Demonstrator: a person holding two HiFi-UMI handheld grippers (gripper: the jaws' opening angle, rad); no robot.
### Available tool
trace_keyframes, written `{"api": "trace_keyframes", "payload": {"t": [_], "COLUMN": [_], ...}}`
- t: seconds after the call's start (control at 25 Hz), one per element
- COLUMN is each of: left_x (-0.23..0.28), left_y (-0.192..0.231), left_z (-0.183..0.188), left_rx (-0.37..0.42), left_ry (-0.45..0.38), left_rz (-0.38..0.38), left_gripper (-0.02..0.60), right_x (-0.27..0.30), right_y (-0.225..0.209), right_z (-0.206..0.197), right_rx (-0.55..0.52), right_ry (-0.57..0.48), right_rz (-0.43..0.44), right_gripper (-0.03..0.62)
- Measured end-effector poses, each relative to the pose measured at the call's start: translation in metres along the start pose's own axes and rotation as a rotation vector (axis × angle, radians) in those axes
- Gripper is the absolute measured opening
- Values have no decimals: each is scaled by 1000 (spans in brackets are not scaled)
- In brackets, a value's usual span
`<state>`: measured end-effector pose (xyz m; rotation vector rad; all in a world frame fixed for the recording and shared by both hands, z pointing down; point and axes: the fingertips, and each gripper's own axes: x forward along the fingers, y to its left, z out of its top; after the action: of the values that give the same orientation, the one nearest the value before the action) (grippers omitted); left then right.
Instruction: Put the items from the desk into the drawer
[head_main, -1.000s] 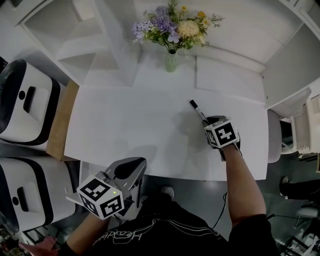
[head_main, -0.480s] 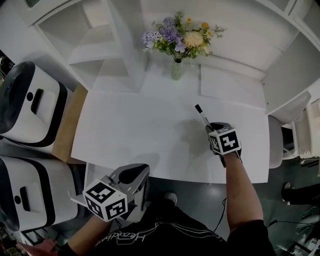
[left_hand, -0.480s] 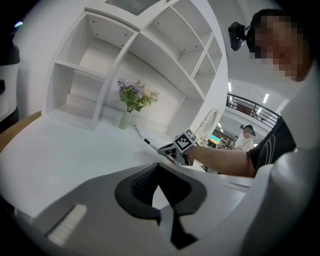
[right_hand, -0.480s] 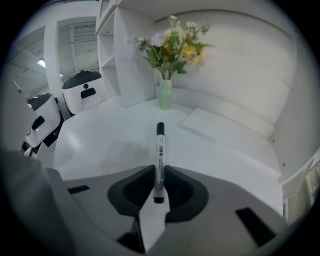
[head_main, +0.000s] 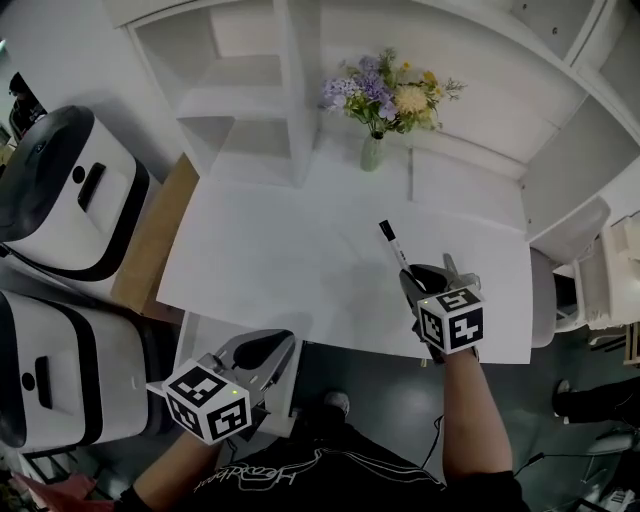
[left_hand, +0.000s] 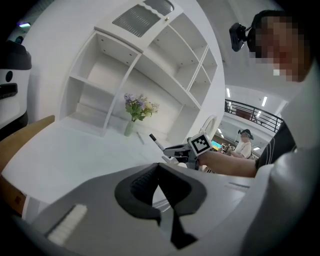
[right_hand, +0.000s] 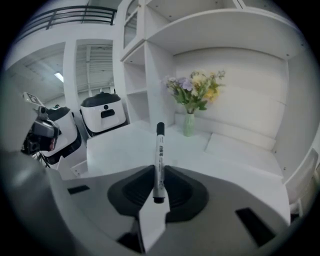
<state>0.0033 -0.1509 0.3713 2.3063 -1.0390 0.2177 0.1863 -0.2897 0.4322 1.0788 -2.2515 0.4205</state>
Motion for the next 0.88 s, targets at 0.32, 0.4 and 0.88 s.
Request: {"api": "trace_keyframes", "payload": {"t": [0.32, 0.4, 0.88], "left_x": [-59, -73, -150], "left_y": [10, 12, 44], "left_z": [-1, -2, -31], "left_rx": [-20, -21, -64], "left_ry": [-79, -96, -147], "left_rz": [31, 42, 128], "left_gripper": [9, 9, 9], "right_x": [-26, -31, -31], "right_y": [118, 147, 280], "right_z": [24, 29, 37], "right_rx": [-39, -46, -20], "right_ry": [-97, -112, -159], "right_rz": [138, 183, 422], "right_gripper": [74, 74, 74]}}
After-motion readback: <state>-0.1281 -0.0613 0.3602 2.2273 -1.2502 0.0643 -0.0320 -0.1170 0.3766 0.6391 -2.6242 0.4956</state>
